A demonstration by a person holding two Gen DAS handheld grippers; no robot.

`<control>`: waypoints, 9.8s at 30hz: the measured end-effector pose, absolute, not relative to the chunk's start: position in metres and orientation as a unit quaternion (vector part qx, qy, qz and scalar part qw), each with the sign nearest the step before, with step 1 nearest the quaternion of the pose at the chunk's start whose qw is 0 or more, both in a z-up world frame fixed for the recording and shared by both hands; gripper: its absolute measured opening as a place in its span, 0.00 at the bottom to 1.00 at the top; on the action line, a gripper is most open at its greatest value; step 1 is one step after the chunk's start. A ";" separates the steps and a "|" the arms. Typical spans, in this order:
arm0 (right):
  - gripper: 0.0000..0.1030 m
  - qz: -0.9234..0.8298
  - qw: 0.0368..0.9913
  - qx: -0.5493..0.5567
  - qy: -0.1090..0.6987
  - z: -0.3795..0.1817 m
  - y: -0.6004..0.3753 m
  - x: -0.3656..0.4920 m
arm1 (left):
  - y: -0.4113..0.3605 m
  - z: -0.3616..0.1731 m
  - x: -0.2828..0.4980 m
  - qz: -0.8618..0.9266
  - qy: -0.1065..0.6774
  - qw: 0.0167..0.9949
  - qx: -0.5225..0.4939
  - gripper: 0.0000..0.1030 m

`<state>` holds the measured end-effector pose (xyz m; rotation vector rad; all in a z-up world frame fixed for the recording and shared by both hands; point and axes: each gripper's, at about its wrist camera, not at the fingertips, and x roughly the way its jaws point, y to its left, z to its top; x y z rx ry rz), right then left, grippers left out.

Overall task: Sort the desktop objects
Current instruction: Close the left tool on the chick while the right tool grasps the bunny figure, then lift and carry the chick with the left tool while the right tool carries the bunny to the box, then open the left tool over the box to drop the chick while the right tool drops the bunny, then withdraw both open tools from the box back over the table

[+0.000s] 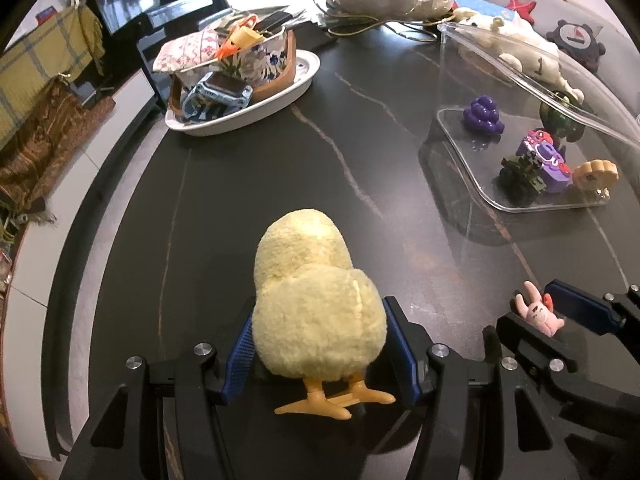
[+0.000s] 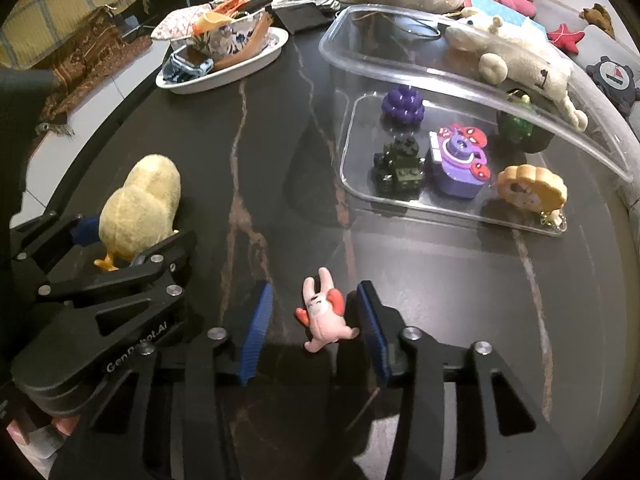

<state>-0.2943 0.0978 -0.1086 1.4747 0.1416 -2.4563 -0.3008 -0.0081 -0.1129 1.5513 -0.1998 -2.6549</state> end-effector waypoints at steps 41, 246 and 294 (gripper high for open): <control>0.19 -0.883 0.146 0.445 0.036 -0.055 0.101 -0.275 | -0.003 -0.043 -0.263 -0.903 -0.059 -0.033 0.424 0.39; 0.50 -0.938 0.050 0.343 0.007 0.055 0.219 -0.323 | 0.092 0.062 -0.322 -0.917 -0.093 -0.036 0.386 0.65; 0.53 -0.951 0.054 0.304 -0.027 0.090 0.182 -0.096 | 0.034 0.097 -0.086 -0.949 -0.030 0.012 0.315 0.72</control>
